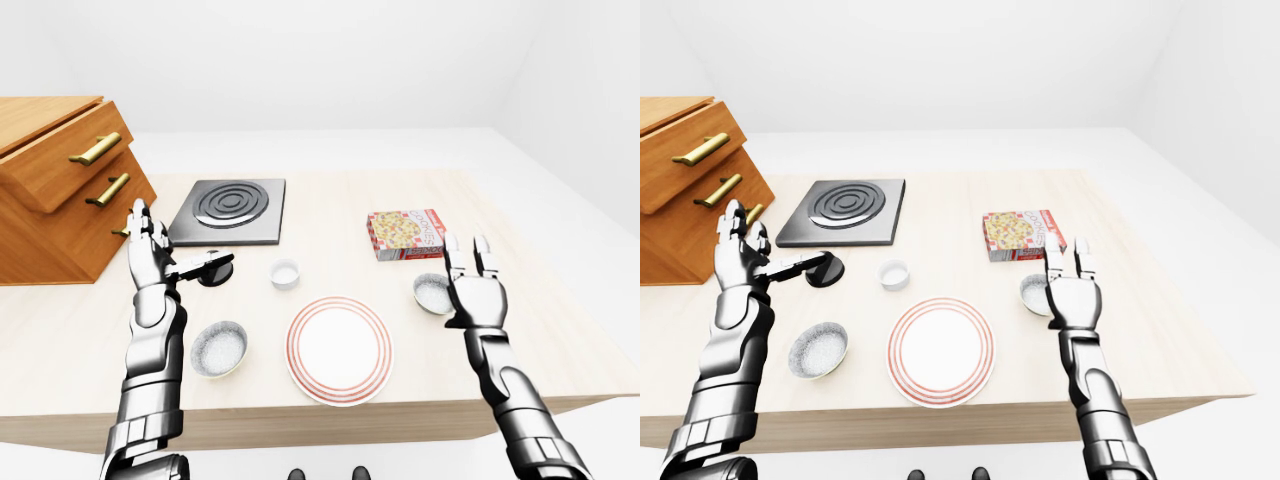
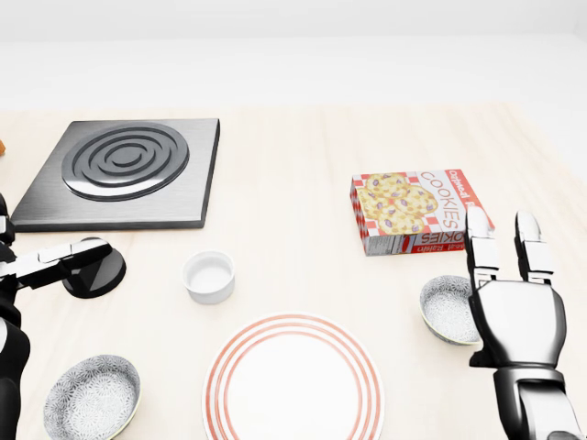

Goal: Pick the akita bowl next to the plate and place it on the plate.

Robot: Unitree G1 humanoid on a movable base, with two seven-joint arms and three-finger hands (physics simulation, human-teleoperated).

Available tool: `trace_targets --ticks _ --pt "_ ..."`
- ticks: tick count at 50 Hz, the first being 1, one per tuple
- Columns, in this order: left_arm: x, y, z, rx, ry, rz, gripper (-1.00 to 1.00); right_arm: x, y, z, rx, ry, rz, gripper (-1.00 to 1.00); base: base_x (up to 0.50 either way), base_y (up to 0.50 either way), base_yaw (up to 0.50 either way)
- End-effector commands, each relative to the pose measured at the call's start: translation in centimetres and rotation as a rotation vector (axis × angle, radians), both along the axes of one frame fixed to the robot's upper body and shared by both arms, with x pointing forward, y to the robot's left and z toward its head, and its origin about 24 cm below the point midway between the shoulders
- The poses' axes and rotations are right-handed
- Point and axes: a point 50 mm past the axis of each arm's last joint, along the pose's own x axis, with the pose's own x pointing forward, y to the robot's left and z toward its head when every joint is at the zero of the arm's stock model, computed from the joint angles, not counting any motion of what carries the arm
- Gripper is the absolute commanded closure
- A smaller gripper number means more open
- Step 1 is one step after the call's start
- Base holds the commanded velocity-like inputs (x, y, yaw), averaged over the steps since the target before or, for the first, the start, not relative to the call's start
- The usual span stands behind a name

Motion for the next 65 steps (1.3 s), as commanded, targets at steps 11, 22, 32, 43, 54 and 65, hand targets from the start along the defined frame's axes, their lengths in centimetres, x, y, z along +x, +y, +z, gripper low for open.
trace_targets --ticks 11,22,32,43,54,65 --pt "0.0 0.0 -0.1 -0.009 0.007 0.001 -1.0 0.7 0.1 -0.3 -0.004 0.029 0.006 -1.0 0.0 0.0 0.0" --pt "0.0 0.0 0.0 -0.011 0.006 0.0 -1.0 0.4 0.0 -1.1 0.007 0.057 0.002 -1.0 0.0 0.0 0.0" --pt "0.0 0.0 -0.1 -0.012 0.008 0.0 -1.0 0.4 -0.2 -1.3 0.01 0.072 -0.006 -1.0 0.0 0.0 0.0" --pt "-0.1 -0.1 -0.1 -0.013 0.011 0.0 -1.0 1.4 -1.7 -1.1 0.016 0.092 -0.049 -1.0 0.0 0.0 0.0" --pt "-0.1 0.0 -0.1 -0.02 0.014 0.0 -1.0 2.2 -2.8 -2.0 0.037 0.176 -0.096 -1.0 0.0 0.0 0.0" --pt "-0.1 0.0 -0.1 -0.024 0.014 0.001 -1.0 2.2 -2.6 -3.1 0.048 0.244 -0.103 1.0 0.0 0.0 0.0"
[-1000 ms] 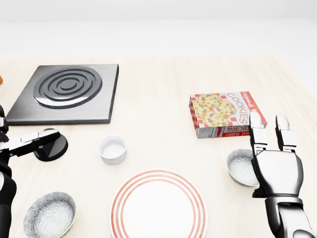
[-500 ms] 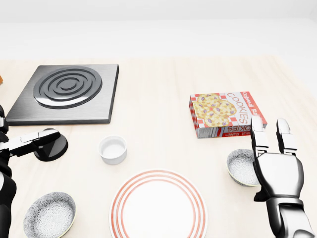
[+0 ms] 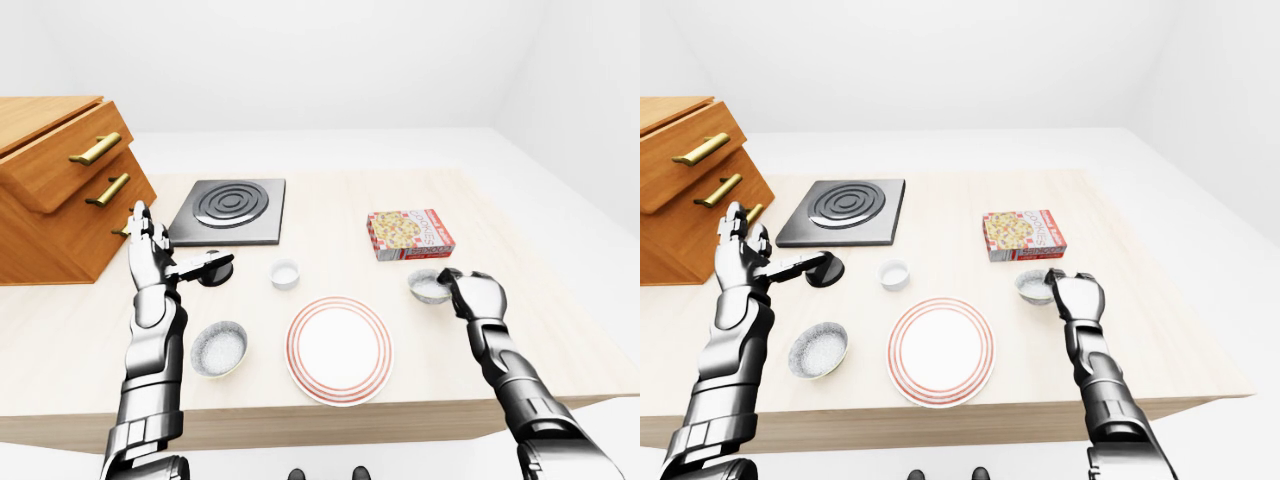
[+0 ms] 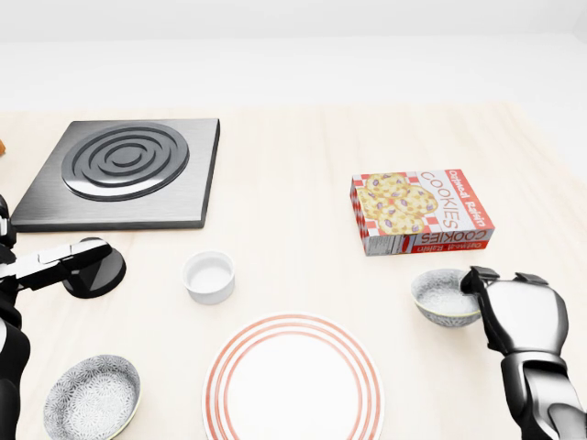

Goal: Pick the akita bowl next to the plate and place it on the plate.

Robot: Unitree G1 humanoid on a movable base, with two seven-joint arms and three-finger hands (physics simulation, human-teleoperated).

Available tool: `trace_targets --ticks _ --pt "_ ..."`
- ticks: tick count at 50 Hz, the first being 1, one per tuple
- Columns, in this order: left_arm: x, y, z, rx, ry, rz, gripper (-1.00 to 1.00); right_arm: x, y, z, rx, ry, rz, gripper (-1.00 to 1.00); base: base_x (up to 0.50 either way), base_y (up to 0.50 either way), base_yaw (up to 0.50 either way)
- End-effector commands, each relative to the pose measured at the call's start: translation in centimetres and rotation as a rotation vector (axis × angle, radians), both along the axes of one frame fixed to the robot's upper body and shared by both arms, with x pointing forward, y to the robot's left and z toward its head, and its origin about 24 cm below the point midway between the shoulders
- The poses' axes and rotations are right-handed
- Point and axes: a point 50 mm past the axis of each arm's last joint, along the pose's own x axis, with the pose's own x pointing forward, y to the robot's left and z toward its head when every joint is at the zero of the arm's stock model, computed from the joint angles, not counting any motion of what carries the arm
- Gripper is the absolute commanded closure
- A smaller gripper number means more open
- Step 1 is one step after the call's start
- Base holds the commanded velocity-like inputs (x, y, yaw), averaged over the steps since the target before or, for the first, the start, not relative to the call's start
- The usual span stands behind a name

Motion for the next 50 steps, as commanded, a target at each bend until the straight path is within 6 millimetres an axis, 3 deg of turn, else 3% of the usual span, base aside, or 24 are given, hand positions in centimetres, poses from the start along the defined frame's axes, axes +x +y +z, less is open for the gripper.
trace_targets --ticks 1,11,18,27,34,38,39,42,50 --pt "0.0 0.0 0.0 -0.006 0.0 0.001 -1.0 0.0 -0.2 -0.8 0.016 0.054 -0.019 1.0 0.0 0.0 0.0" --pt "-0.3 0.0 0.5 -0.024 0.0 -0.001 -1.0 -0.2 0.2 -1.9 -0.012 0.116 0.001 1.0 0.0 0.0 0.0" --pt "-0.1 0.1 0.3 -0.025 -0.002 0.001 -1.0 -0.4 -0.2 -0.7 -0.022 0.04 0.008 1.0 0.0 0.0 0.0" --pt "-0.1 0.0 0.2 -0.026 0.003 -0.001 -1.0 0.3 -0.8 5.3 0.028 -0.258 -0.01 1.0 0.0 0.0 0.0" --pt "-0.2 0.0 0.3 -0.026 0.004 -0.002 -1.0 0.1 -1.1 8.9 0.067 -0.392 -0.008 1.0 0.0 0.0 0.0" --pt "-0.2 0.0 0.3 -0.025 0.004 -0.002 -1.0 -0.1 -1.0 9.7 0.079 -0.42 -0.004 1.0 0.0 0.0 0.0" --pt "-0.3 -0.1 0.4 -0.025 0.002 -0.003 -1.0 -0.4 -1.0 11.0 0.099 -0.461 0.004 1.0 0.0 0.0 0.0" --pt "-0.2 0.0 0.2 -0.026 0.004 -0.004 -1.0 -0.8 -0.9 12.4 0.119 -0.505 0.016 1.0 0.0 0.0 0.0" --pt "-0.1 0.0 0.0 -0.024 0.003 -0.006 -1.0 -2.0 0.3 14.3 0.168 -0.543 0.07 1.0 0.0 0.0 0.0"
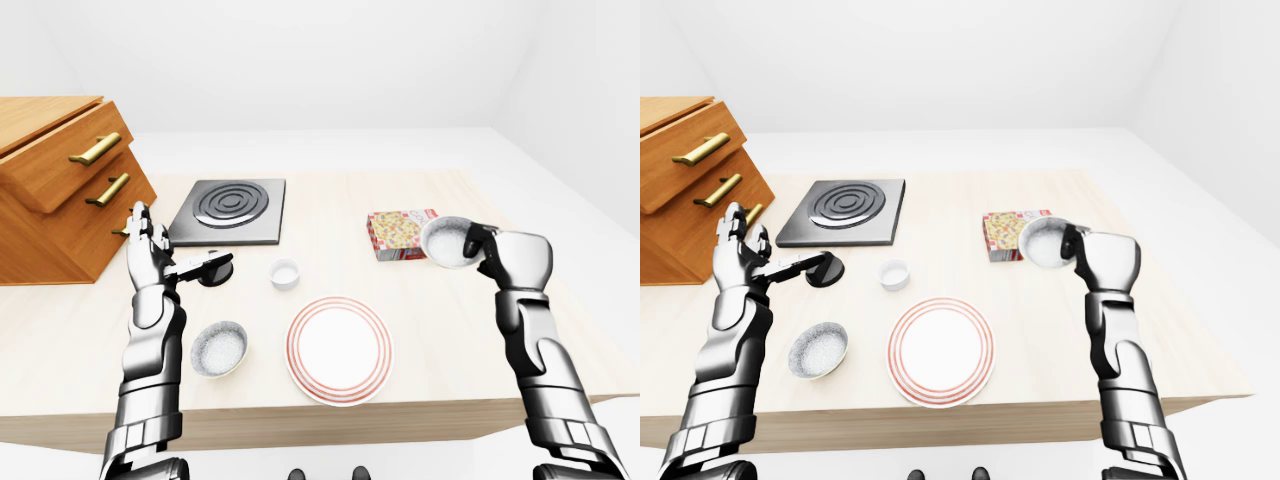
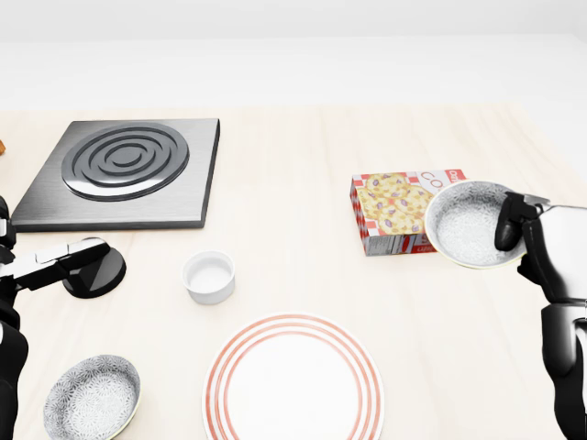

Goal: Pick the akita bowl next to the plate and place it on the plate.

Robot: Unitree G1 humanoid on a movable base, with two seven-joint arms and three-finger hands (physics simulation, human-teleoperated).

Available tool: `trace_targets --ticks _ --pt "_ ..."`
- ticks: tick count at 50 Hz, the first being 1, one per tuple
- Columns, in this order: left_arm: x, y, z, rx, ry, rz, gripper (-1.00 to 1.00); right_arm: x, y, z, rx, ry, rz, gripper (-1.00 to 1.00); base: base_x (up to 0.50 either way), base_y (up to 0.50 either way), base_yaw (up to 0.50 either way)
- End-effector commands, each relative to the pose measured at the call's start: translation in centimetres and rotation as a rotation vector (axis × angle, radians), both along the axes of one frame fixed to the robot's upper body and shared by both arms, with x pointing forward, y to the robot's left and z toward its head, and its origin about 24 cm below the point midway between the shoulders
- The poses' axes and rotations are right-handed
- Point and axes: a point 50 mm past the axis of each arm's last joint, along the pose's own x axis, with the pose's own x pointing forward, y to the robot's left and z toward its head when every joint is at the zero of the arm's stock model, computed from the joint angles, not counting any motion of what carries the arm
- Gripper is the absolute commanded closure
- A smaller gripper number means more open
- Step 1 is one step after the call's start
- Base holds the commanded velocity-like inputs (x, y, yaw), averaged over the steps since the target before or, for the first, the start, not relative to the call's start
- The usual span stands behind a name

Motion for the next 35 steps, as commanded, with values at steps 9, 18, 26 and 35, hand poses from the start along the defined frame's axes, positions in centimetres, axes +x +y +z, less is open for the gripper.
trace_targets --ticks 9,18,26,35 --pt "0.1 0.0 -0.3 0.0 0.0 -0.004 -1.0 -3.3 3.6 5.8 0.162 -0.169 0.176 1.0 0.0 0.0 0.0" --pt "0.1 0.0 -0.4 0.001 0.0 -0.004 -1.0 -3.9 5.7 6.2 0.173 -0.16 0.247 1.0 0.0 0.0 0.0" --pt "0.1 0.0 -0.3 0.001 0.0 -0.004 -1.0 -3.9 6.7 5.0 0.197 -0.125 0.266 1.0 0.0 0.0 0.0" --pt "0.1 0.0 -0.3 0.0 -0.001 -0.005 -1.0 -4.0 7.9 2.7 0.22 -0.067 0.274 1.0 0.0 0.0 0.0"
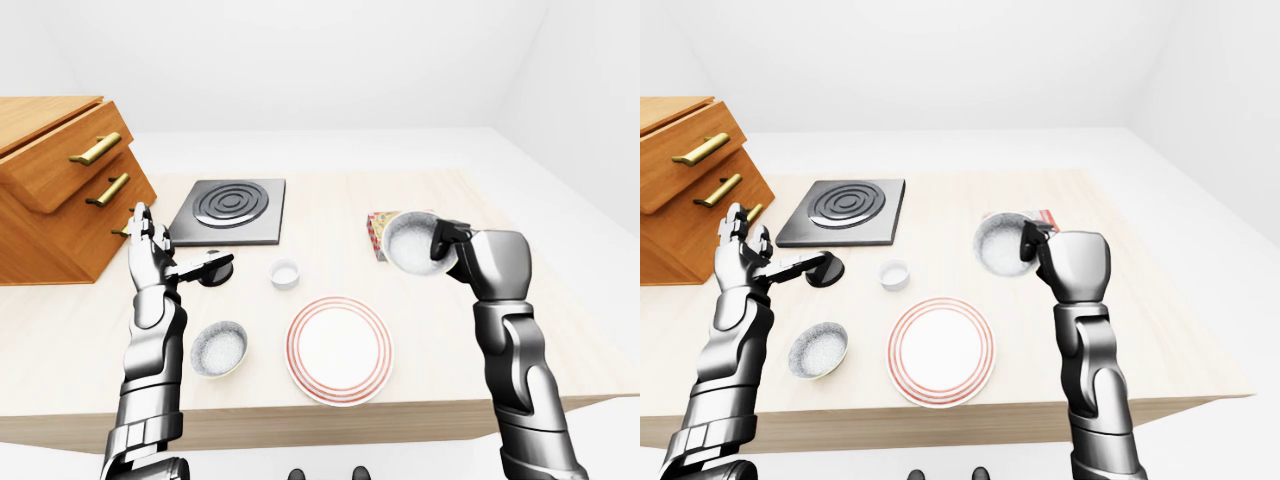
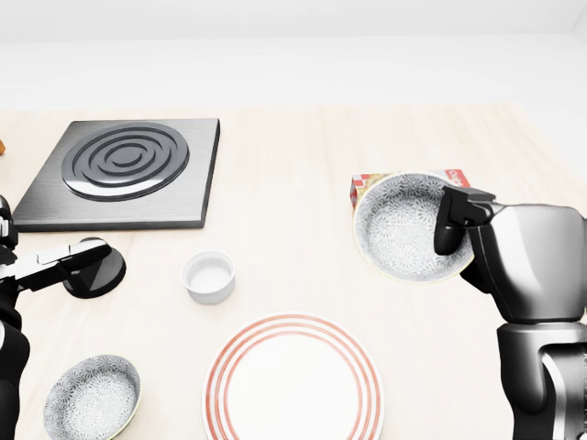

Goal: Pick the akita bowl next to the plate and place it on the plate.

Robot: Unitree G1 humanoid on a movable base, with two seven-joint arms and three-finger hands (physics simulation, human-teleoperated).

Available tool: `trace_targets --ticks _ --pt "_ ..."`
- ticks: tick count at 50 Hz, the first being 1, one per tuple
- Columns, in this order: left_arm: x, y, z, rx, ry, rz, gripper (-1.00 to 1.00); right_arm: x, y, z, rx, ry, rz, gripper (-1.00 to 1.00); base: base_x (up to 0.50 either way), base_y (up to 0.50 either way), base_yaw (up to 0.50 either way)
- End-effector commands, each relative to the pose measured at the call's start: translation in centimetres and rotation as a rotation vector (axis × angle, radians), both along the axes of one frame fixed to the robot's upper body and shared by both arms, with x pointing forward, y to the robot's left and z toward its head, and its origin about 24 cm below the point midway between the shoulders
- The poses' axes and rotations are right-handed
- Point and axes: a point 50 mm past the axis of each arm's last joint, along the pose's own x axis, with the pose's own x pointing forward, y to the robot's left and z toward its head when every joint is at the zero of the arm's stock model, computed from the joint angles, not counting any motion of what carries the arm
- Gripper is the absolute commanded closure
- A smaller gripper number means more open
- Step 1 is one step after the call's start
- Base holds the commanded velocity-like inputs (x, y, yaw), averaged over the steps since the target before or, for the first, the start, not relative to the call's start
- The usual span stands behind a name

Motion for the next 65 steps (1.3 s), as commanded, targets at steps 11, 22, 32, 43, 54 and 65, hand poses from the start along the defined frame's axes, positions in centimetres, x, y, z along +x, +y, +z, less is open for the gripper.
trace_targets --ticks 11,22,32,43,54,65 --pt "0.0 0.0 0.0 -0.002 0.0 -0.002 -1.0 0.0 2.6 -5.0 0.089 0.075 0.046 1.0 0.0 0.0 0.0" --pt "0.0 0.0 -0.1 -0.003 0.001 -0.002 -1.0 0.8 3.6 -6.9 0.027 0.074 0.043 1.0 0.0 0.0 0.0" --pt "0.0 0.0 -0.1 -0.003 0.002 -0.003 -1.0 0.9 4.8 -7.3 0.008 0.055 0.071 1.0 0.0 0.0 0.0" --pt "0.0 -0.1 0.0 -0.001 0.003 -0.005 -1.0 0.6 5.9 -8.9 -0.035 0.084 0.095 1.0 0.0 0.0 0.0" --pt "0.1 -0.1 -0.2 0.0 0.006 -0.007 -1.0 0.3 6.3 -9.5 -0.049 0.102 0.107 1.0 0.0 0.0 0.0" --pt "0.1 -0.1 -0.3 0.0 0.006 -0.008 -1.0 -0.3 6.8 -10.4 -0.061 0.144 0.126 1.0 0.0 0.0 0.0"
